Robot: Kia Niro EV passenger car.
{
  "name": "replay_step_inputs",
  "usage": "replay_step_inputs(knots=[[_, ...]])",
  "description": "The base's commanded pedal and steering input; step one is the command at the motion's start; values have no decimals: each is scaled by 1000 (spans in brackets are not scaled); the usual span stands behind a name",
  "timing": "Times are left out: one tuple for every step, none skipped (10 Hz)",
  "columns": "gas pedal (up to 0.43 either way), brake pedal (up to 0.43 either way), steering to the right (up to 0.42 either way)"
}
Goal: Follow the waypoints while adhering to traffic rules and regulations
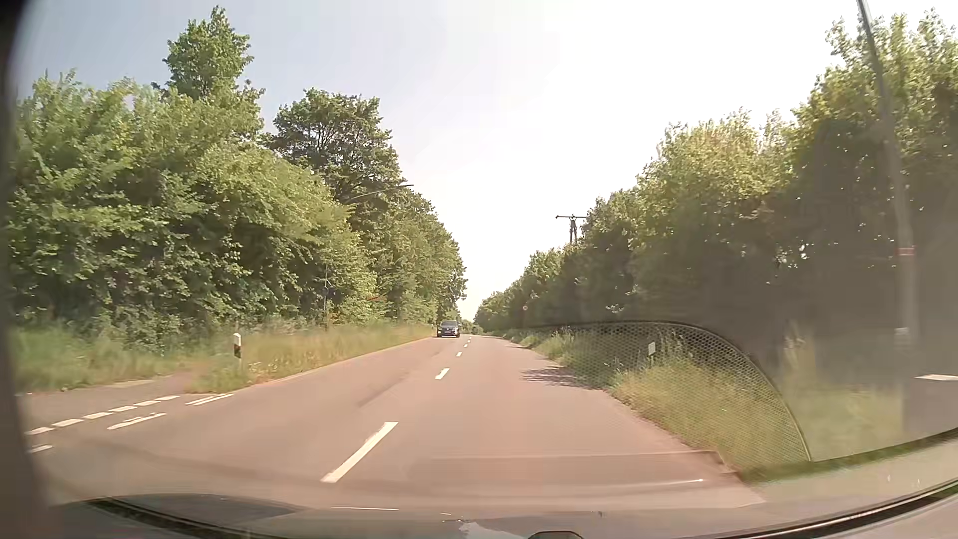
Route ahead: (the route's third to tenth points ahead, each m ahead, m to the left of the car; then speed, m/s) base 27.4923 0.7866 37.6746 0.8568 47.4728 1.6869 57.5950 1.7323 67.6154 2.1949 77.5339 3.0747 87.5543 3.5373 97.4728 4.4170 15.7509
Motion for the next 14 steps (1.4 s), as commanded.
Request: replay_step_inputs(knots=[[390, 0, -13], [390, 0, -13], [378, 0, -13], [378, 0, -12], [370, 0, -12], [370, 0, -12], [358, 0, -12], [339, 0, -11], [331, 0, -10], [319, 0, -9], [311, 0, -7], [299, 0, -7], [299, 0, -6], [287, 0, -6]])
